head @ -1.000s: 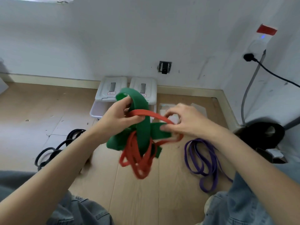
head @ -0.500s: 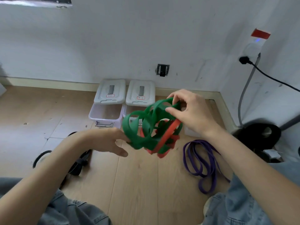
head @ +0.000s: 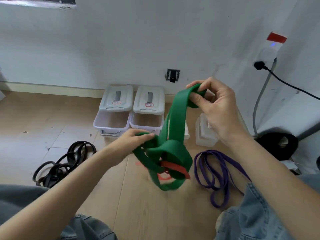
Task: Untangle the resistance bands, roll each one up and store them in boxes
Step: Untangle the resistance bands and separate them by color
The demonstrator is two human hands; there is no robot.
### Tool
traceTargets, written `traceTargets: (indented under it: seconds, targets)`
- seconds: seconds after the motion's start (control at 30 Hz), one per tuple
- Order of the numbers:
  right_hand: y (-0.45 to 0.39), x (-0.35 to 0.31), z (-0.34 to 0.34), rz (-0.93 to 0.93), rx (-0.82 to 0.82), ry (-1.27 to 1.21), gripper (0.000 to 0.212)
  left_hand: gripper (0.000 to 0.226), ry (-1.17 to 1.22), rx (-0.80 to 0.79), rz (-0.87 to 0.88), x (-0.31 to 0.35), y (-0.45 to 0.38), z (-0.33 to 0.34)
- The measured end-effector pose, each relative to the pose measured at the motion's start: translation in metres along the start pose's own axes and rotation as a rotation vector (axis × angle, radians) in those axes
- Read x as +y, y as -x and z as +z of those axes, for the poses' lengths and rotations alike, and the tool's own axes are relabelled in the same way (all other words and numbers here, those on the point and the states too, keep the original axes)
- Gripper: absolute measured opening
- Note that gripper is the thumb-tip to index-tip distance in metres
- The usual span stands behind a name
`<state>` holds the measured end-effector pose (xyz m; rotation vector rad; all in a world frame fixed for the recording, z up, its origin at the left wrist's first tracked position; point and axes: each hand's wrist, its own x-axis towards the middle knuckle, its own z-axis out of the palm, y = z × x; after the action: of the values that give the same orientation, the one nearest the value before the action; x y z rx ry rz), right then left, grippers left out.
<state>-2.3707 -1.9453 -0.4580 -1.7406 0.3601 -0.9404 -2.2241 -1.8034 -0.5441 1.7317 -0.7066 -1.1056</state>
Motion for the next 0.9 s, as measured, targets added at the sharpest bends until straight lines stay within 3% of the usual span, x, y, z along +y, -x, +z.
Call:
traceTargets:
  seconds: [0.07, 0.13, 0.2, 0.23, 0.3, 0.37, 0.43, 0.53, 0.6, 0.7, 0.77, 0.83, 0.9]
  targets:
    - [-0.005, 0.008, -0.009, -0.048, 0.041, 0.384, 0.019, 0.018, 0.042, 0.091, -0.039, 0.005, 0.0, -0.011]
    - [-0.007, 0.017, -0.021, 0.004, -0.095, 0.902, 0.01, 0.019, 0.046, 0.213, -0.007, 0.011, 0.003, -0.02]
    - [-0.004, 0.024, -0.026, 0.176, -0.27, 1.147, 0.015, 0.015, 0.082, 0.31, 0.04, 0.018, 0.007, -0.024]
    - [-0.003, 0.024, -0.025, 0.212, -0.318, 1.127, 0.022, 0.014, 0.105, 0.357, 0.05, 0.021, 0.009, -0.026]
    - [0.0, 0.02, -0.015, 0.16, -0.417, 0.86, 0.022, 0.015, 0.167, 0.412, 0.05, 0.03, 0.014, -0.027]
    - [0.01, 0.013, 0.003, 0.204, -0.637, 0.591, 0.025, 0.016, 0.221, 0.401, 0.046, 0.036, 0.019, -0.026]
    - [0.026, 0.018, 0.022, 0.221, -0.775, 0.57, 0.034, 0.018, 0.233, 0.334, 0.047, 0.04, 0.024, -0.024]
    - [0.038, 0.028, 0.035, 0.115, -0.707, 0.505, 0.021, 0.02, 0.161, 0.25, 0.102, 0.043, 0.028, -0.025]
    - [0.032, 0.027, 0.029, 0.149, -0.617, 0.427, 0.015, 0.021, 0.009, 0.328, 0.182, 0.042, 0.027, -0.034]
    - [0.016, 0.031, 0.009, 0.245, -0.328, 0.505, 0.008, 0.023, -0.273, 0.444, 0.213, 0.034, 0.026, -0.051]
    - [0.012, 0.035, 0.001, 0.372, -0.163, 0.55, 0.009, 0.018, -0.368, 0.348, 0.098, 0.026, 0.022, -0.056]
    - [0.012, 0.036, 0.004, 0.444, -0.166, 0.551, 0.014, 0.023, -0.52, 0.221, -0.051, 0.02, 0.02, -0.054]
    - [0.014, 0.033, 0.013, 0.399, -0.286, 0.564, 0.018, 0.034, -0.816, 0.152, -0.111, 0.014, 0.02, -0.047]
